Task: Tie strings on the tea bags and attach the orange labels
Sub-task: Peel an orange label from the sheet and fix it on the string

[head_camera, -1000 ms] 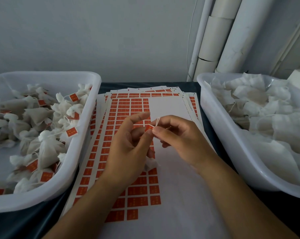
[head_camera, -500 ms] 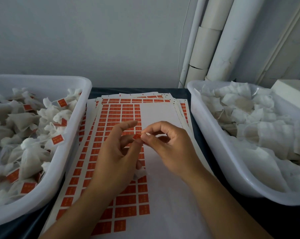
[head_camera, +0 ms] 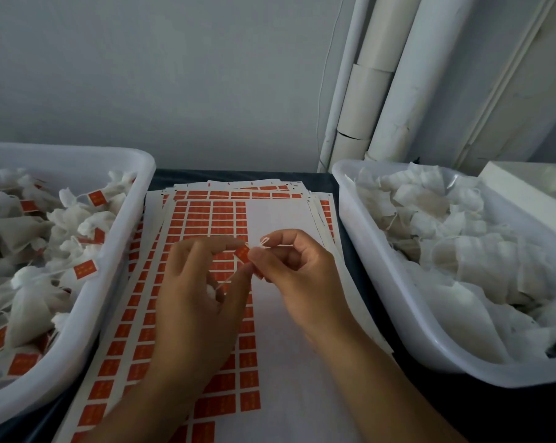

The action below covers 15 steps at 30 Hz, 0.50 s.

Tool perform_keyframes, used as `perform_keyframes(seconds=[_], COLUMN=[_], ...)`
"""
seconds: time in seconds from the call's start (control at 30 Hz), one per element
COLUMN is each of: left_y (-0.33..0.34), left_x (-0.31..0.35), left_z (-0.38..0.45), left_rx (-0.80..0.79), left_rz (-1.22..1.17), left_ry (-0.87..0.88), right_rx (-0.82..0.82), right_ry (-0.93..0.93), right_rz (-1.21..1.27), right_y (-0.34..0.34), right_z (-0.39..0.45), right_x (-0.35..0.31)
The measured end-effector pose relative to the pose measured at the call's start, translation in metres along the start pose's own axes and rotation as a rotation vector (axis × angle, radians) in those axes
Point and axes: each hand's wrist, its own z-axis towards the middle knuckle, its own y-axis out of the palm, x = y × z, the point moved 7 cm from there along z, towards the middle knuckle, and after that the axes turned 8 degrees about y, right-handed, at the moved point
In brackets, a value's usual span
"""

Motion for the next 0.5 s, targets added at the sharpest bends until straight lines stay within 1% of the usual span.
perform_keyframes(seconds=[0.1, 0.23, 0.4, 0.5], left_y=[-0.001, -0.004, -0.006, -0.005], left_x=[0.001, -0.003, -0.008, -0.009], left_z=[0.0, 0.0, 0.001, 0.001], left_rx=[0.014, 0.04, 0.053, 0.046], left_rz=[-0.002, 0.012, 0.038, 0.042], left_ry=[0.027, 0.012, -0.007, -0.008], right_rx=[0.017, 0.021, 0.017, 0.021], right_ry=[0.038, 0.04, 0.02, -0.005], right_rz=[0.062, 0.084, 0.072, 0.022], right_y=[0.0, -0.001, 0.0, 0.001], right_z=[0.0, 0.0, -0.001, -0.001], right_x=[0.003, 0.002, 0.001, 0.0])
